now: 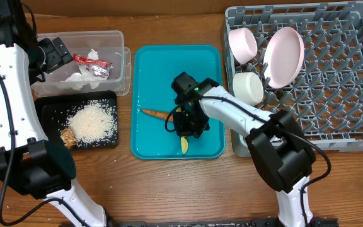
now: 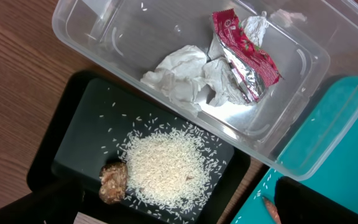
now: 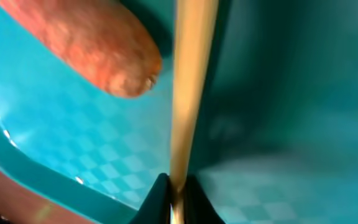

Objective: Sort waste into correct bins and load items into the dishwasher
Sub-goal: 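Carry the yellow spoon into the dish rack with the right gripper, then grasp the carrot on the teal tray with the left gripper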

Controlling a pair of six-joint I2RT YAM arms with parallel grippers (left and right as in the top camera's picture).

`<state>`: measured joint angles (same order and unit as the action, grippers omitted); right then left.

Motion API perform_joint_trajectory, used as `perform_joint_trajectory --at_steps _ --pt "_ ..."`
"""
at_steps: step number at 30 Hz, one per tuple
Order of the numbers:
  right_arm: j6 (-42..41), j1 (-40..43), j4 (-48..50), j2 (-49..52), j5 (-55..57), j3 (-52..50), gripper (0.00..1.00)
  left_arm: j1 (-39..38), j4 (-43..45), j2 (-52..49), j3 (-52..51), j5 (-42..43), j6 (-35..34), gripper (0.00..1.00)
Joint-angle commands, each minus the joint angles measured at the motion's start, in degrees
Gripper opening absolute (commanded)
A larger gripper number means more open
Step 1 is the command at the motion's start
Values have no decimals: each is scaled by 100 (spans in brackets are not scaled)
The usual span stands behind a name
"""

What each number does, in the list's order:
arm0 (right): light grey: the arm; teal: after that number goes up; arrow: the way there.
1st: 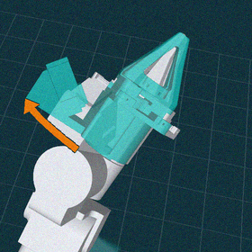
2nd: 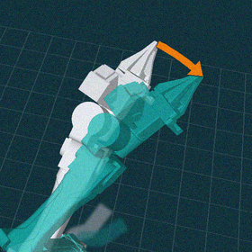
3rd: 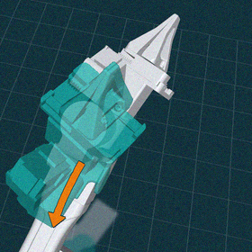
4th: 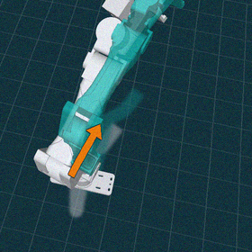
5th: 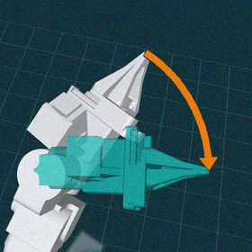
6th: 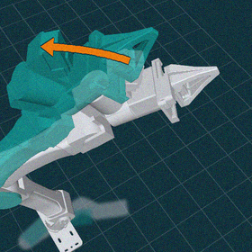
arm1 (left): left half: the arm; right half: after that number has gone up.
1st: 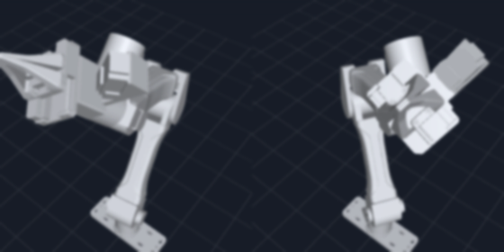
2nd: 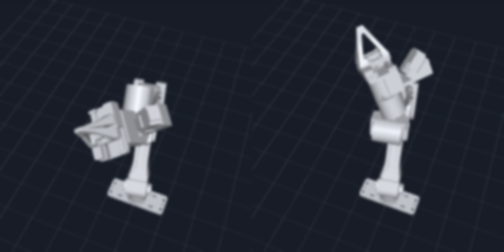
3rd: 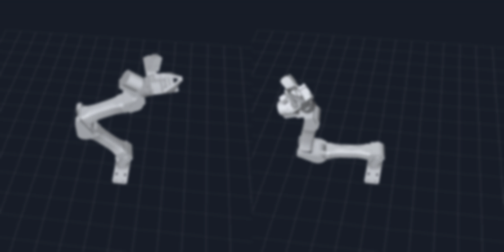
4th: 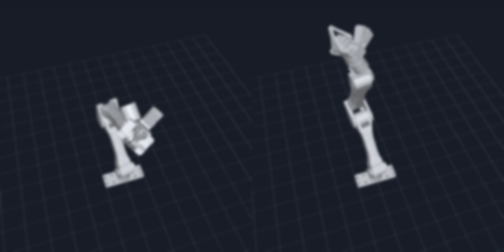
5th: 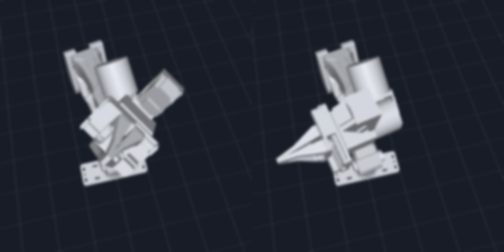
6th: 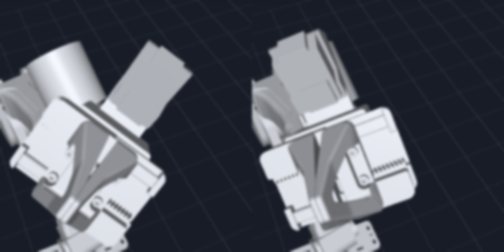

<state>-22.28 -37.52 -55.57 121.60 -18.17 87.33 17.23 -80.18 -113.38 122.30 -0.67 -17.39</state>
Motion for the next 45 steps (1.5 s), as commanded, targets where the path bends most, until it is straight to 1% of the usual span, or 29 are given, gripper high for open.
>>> perform_joint_trajectory --at_steps 1,3,6,10,11,13,15,18,21,22,24,25,26,27,29,31,32,33,34,35,38,39,41,42,43,44,45 --pt "-181 59 -33 109 151 4 4 -44 4 101 109 46 111 100" --pt "-179 111 -195 79 136 140 4 -44 4 101 109 46 111 100" --pt "-175 166 -361 -264 203 330 4 -44 4 101 109 46 111 100" --pt "-175 232 -658 -1335 632 693 4 -44 7 101 109 46 111 100" --pt "-188 280 -796 -1731 868 804 4 -44 4 101 109 46 111 100" --pt "-439 448 -1014 -2240 1314 903 4 -44 4 101 109 46 111 100" --pt "-841 846 -1220 -2785 1843 907 4 -44 7 101 109 46 111 100" --pt "-1427 1456 -1410 -3121 2350 907 4 -44 4 101 109 46 111 100" --pt "-2824 2483 -1803 -3211 2861 887 4 -44 4 101 109 46 111 100" --pt "-3287 2844 -1871 -3211 2863 763 4 -44 4 101 109 46 111 100" --pt "-3963 3195 -1989 -3209 2868 575 4 -44 4 101 109 46 111 100" --pt "-4546 3456 -2020 -3200 2868 315 4 -44 4 101 109 46 111 100" --pt "-4763 3536 -2017 -3200 2872 203 4 -44 4 101 109 46 111 100" --pt "-5222 3703 -1952 -3200 2868 -81 4 -44 4 101 109 46 111 100" --pt "-5584 3834 -1644 -3200 2863 -522 4 -44 7 101 109 46 111 100" --pt "-5576 3834 -1327 -3200 2824 -804 5 -44 4 101 109 44 111 100" --pt "-5576 3832 -1139 -3200 2758 -975 20 -44 4 101 109 46 111 100" --pt "-5576 3823 -1058 -3200 2691 -1067 43 -44 4 101 109 46 111 100" --pt "-5576 3823 -1045 -3200 2684 -1088 53 -44 4 101 109 46 111 100" --pt "-5574 3823 -1045 -3200 2688 -1088 66 -44 4 101 109 46 111 100" --pt "-5283 3823 -922 -3206 2643 -1071 71 -44 4 101 109 46 111 100" --pt "-4937 3823 -807 -3233 2531 -1071 82 -44 7 101 109 46 111 100" --pt "-4218 3823 -658 -3359 2358 -999 99 -44 4 101 109 46 111 100" --pt "-3858 3823 -658 -3434 2334 -896 100 -44 7 101 109 46 111 100" --pt "-2833 3816 -658 -3639 2133 -651 99 -44 7 101 109 103 57 100" --pt "-2190 3812 -662 -3768 1945 -544 91 -44 11 101 109 179 46 100" --pt "-1502 3812 -688 -3945 1659 -457 88 -44 -48 101 109 334 48 100"
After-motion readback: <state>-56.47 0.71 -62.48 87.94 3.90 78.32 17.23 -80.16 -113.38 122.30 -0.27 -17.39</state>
